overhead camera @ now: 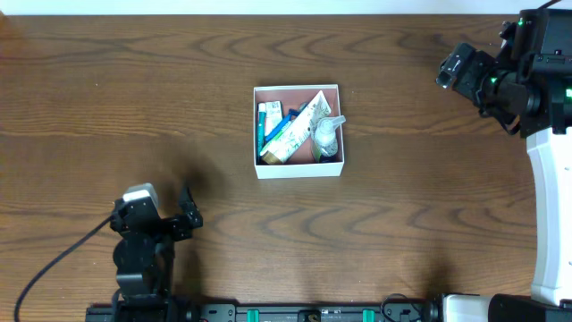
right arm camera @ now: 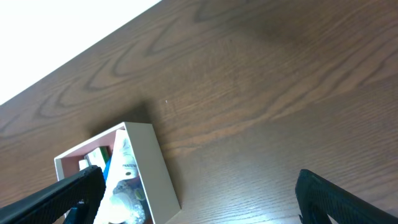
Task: Pack container
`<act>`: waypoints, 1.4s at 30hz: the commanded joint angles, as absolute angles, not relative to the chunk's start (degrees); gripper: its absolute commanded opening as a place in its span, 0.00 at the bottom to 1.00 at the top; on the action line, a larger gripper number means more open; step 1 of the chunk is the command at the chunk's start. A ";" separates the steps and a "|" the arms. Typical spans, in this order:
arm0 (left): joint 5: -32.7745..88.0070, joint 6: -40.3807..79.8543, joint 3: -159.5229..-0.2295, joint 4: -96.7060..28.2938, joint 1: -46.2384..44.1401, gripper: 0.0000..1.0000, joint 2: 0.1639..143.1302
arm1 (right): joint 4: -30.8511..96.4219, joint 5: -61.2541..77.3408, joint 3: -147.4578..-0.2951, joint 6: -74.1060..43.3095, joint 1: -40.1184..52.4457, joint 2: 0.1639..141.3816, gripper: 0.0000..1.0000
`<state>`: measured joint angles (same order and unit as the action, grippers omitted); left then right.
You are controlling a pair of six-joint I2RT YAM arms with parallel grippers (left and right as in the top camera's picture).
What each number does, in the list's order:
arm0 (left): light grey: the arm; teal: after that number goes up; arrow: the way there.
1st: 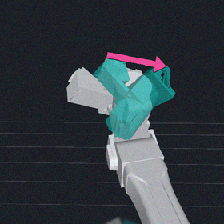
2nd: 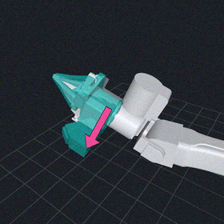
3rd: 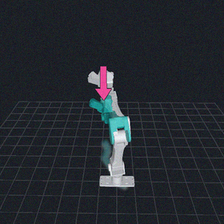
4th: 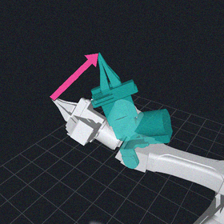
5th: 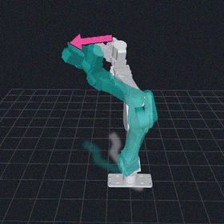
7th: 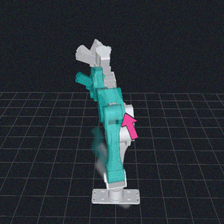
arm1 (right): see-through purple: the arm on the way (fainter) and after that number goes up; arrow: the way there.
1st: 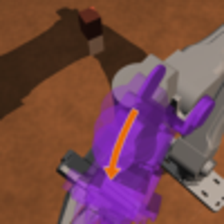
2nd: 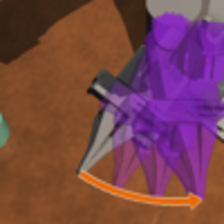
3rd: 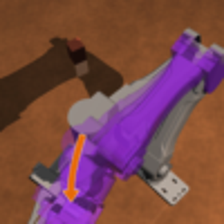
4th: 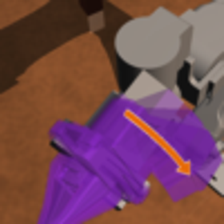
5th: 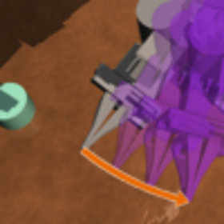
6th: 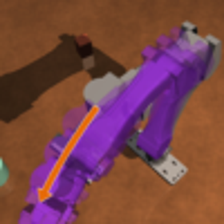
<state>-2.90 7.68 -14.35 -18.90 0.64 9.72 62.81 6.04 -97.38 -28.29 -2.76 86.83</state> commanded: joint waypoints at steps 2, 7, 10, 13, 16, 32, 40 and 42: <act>-1.91 8.21 -10.35 -18.26 0.95 0.98 5.19 | 62.83 6.44 -97.71 -28.67 -3.01 87.02 0.99; -1.91 8.21 -6.24 -17.61 0.95 0.98 1.23 | 62.83 6.44 -97.71 -28.67 -3.01 87.02 0.99; -1.91 8.21 -5.45 -17.39 0.95 0.98 0.34 | 62.83 6.44 -97.71 -28.67 -2.98 87.02 0.99; -1.91 8.19 -5.32 -17.26 0.95 0.98 0.14 | 62.83 6.44 -97.71 -28.67 -3.01 87.02 0.99; -1.91 8.19 -5.32 -17.26 0.95 0.98 0.14 | 62.83 6.46 -97.71 -28.67 -3.01 87.02 0.99; -1.91 8.19 -5.32 -17.34 0.95 0.98 0.36 | 62.83 6.44 -97.71 -28.67 -3.01 87.02 0.99; -1.91 8.19 -5.32 -17.34 0.95 0.98 0.34 | 62.83 6.46 -97.71 -28.67 -3.01 87.02 0.99; -1.91 8.19 -5.32 -17.34 0.95 0.98 0.34 | 62.83 6.44 -97.71 -28.67 -3.01 87.02 0.99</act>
<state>-2.09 7.68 -6.76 -17.32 0.64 0.62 62.81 6.09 -97.38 -28.32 -2.79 86.83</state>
